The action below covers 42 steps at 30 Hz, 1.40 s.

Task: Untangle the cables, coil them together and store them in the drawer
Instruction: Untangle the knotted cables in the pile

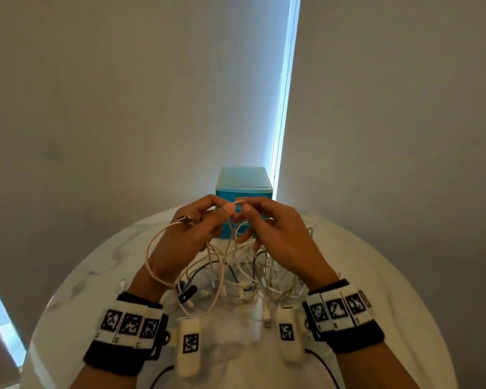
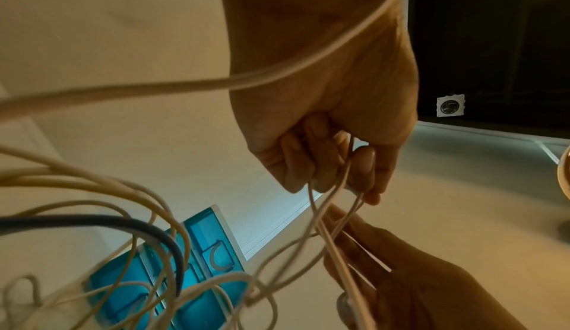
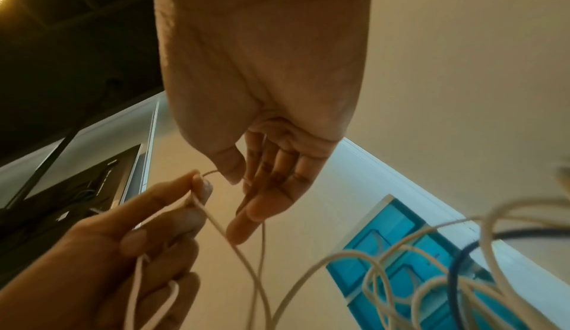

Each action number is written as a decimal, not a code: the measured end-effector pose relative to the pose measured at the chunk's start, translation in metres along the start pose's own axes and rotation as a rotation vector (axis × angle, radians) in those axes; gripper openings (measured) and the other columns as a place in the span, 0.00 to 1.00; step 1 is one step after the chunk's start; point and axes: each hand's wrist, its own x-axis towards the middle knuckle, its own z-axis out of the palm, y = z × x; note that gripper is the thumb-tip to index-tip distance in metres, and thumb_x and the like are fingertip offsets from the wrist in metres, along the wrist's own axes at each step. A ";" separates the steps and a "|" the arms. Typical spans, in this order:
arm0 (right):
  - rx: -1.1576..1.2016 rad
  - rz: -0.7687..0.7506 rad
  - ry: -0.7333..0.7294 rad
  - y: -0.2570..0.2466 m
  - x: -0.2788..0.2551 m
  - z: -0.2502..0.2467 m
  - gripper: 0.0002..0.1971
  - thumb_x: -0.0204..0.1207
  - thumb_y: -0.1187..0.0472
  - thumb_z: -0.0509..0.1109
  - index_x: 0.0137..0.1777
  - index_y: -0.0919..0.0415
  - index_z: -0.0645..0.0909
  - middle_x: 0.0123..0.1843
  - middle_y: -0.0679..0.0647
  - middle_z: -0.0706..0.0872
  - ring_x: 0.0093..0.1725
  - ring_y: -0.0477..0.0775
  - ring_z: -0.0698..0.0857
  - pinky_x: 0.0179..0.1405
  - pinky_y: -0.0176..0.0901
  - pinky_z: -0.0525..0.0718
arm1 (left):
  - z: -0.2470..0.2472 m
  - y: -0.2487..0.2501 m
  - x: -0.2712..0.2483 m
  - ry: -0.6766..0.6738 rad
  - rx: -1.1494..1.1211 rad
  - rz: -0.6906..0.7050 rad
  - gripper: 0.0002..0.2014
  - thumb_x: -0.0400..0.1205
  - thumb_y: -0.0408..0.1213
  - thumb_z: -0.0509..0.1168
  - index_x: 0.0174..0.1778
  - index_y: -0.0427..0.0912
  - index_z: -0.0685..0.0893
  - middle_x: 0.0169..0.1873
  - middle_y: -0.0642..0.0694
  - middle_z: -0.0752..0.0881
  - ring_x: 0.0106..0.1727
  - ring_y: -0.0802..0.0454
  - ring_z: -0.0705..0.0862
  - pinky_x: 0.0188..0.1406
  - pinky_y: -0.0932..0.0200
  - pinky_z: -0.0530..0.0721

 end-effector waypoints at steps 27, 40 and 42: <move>-0.103 -0.009 -0.423 -0.046 0.095 0.008 0.44 0.86 0.52 0.75 0.95 0.41 0.53 0.95 0.49 0.63 0.91 0.54 0.65 0.86 0.56 0.64 | -0.028 0.088 -0.013 0.088 0.076 0.362 0.10 0.81 0.20 0.66 0.53 0.38 0.82 0.40 0.44 0.76 0.41 0.52 0.79 0.44 0.66 0.83; -0.072 -0.321 -0.046 -0.075 0.025 -0.021 0.13 0.89 0.53 0.73 0.70 0.39 0.86 0.68 0.38 0.87 0.63 0.44 0.90 0.61 0.40 0.91 | -0.038 0.059 0.001 0.040 0.266 0.015 0.46 0.85 0.21 0.69 0.84 0.70 0.54 0.68 0.44 0.74 0.46 0.55 0.87 0.55 0.55 0.90; -0.206 -0.371 -0.107 -0.073 0.020 -0.018 0.12 0.87 0.53 0.75 0.68 0.39 0.88 0.67 0.38 0.85 0.64 0.40 0.87 0.60 0.31 0.88 | -0.029 0.051 0.008 -0.076 0.294 0.031 0.51 0.85 0.22 0.70 0.84 0.75 0.49 0.71 0.45 0.73 0.48 0.55 0.90 0.52 0.59 0.91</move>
